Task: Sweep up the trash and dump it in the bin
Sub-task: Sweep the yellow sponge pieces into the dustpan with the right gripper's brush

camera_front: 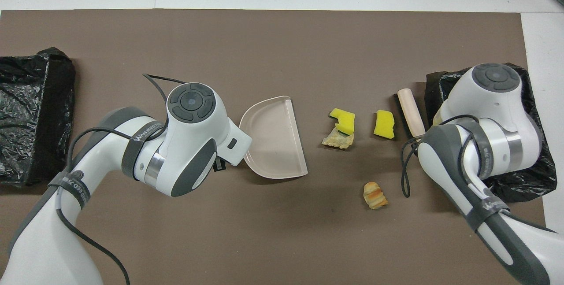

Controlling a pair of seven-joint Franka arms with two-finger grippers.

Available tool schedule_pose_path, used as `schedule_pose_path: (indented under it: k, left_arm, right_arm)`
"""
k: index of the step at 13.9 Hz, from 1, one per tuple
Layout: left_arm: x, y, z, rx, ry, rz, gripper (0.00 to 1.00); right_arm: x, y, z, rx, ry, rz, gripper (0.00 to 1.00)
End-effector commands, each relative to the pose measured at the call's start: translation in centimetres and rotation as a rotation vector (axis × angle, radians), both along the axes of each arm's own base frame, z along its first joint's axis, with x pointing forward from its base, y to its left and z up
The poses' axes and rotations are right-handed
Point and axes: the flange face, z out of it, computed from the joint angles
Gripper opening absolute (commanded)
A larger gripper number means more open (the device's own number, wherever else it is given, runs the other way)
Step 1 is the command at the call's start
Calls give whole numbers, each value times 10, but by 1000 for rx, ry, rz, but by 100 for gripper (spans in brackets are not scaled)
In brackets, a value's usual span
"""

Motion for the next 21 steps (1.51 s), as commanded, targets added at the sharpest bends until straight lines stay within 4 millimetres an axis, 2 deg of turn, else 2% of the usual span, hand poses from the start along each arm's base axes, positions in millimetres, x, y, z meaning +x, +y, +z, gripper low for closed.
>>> schedule_pose_path:
  k: [1, 3, 5, 9, 10, 12, 15, 17, 19, 21]
  left_arm:
    - [-17, 8, 4, 16, -29, 1, 0]
    - [-17, 8, 6, 12, -36, 1, 0]
    - [-20, 9, 2, 15, -30, -1, 0]
    - [-29, 13, -5, -1, -58, -4, 0]
    - [-30, 14, -7, -4, -63, -6, 0]
    - [-29, 14, -8, -19, -85, -11, 0]
    - [-24, 17, -9, -43, -112, -58, 0]
    - [-20, 29, -9, -34, -89, -100, 0]
    - [-9, 44, -6, -33, -61, -121, 0]
    - [-4, 55, -1, -36, -60, -126, 0]
  right_arm:
    - [-7, 62, -6, 20, -17, -42, 0]
    - [-15, 118, -20, 33, -26, -77, 0]
    - [-21, 156, -19, 63, -38, -129, 0]
    - [-34, 239, 6, 131, -49, -213, 0]
    - [-38, 256, 14, 148, -49, -228, 0]
    - [-38, 277, 27, 139, -70, -247, 0]
    - [-24, 280, 54, 137, -92, -298, 0]
    - [-23, 272, 71, 100, -58, -293, 0]
    - [-25, 254, 79, 17, -29, -276, 0]
    - [-27, 223, 73, -34, 20, -308, 0]
